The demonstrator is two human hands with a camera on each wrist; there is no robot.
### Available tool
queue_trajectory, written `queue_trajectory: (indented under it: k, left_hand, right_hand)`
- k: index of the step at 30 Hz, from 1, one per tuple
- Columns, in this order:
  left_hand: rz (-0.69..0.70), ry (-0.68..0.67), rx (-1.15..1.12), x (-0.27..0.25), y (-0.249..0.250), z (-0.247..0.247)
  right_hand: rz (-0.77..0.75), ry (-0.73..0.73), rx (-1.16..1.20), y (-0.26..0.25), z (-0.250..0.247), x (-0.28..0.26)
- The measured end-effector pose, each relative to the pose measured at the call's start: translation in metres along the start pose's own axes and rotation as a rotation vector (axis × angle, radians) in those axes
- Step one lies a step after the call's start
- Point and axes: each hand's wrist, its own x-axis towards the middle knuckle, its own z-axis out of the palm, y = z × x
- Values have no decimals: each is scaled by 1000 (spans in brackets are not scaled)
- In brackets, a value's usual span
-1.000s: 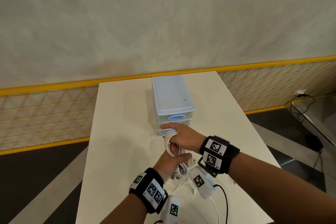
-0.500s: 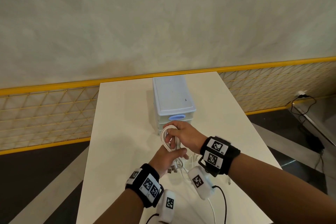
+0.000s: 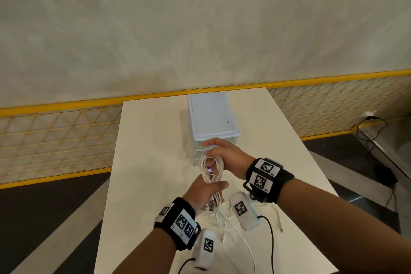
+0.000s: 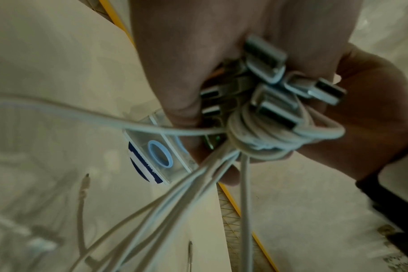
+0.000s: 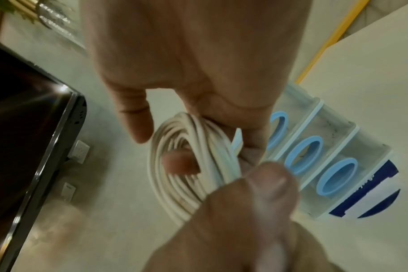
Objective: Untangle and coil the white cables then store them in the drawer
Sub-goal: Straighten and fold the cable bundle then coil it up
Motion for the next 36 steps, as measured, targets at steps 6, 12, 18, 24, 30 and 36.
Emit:
queue_trajectory:
  k: [6,12,18,24,30,36]
  left_hand:
    - [66,-65,19,-8,4,2]
    - [97,21,195,-9,4,0]
    - [95,159,72,-5,3,-3]
    - [35,178,33,-3,0,-1]
    - [66,174,83,-2,-2,3]
    - [93,190,94,-4,-2,7]
  right_hand:
    - [-113,-49,-10,4,6,4]
    - [-132,-73,-53,9,3,3]
    - [-112,9,-368,19,-12,0]
    - [-220,80,-790,29,-7,-4]
    - [-252,133,-1015,36,1,2]
    - [-223,113,-975,33,5,6]
